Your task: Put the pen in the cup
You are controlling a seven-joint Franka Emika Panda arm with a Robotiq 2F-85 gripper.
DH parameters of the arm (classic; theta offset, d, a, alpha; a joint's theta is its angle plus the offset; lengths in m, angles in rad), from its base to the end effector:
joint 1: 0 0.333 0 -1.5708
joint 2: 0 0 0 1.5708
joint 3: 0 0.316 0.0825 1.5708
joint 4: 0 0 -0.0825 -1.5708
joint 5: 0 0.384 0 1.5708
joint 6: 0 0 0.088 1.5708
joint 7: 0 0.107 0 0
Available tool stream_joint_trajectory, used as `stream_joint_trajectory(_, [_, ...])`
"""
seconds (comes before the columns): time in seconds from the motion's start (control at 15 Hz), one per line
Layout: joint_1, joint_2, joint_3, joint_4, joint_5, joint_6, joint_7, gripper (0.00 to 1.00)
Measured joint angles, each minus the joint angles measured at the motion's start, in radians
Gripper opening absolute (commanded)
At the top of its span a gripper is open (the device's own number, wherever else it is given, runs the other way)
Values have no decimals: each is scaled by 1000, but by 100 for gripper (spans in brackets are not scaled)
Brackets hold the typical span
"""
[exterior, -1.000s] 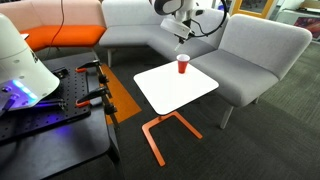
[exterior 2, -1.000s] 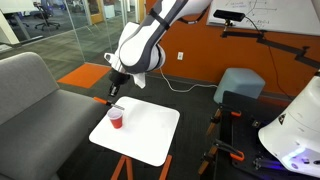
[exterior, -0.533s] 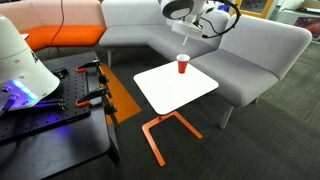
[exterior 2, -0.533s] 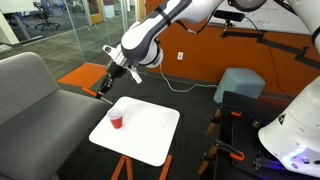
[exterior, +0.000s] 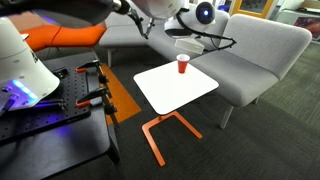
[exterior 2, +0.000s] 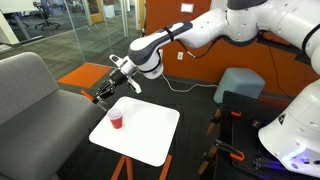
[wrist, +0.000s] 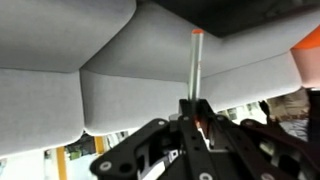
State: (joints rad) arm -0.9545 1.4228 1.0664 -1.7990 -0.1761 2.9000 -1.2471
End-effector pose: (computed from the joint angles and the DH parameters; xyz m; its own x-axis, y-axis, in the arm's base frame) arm 0.6580 0.0041 0.1003 0.4623 0.3325 0.8220 0.7892 -0.5769 -0.2105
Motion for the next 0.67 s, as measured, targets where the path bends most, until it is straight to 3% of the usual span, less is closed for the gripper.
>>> stream_joint_trajectory(0.27, [-25,56,10,15,46,-34,-95,4])
stream_joint_trajectory(0.67, [-39,54,-10,23,36,-34,-106,4])
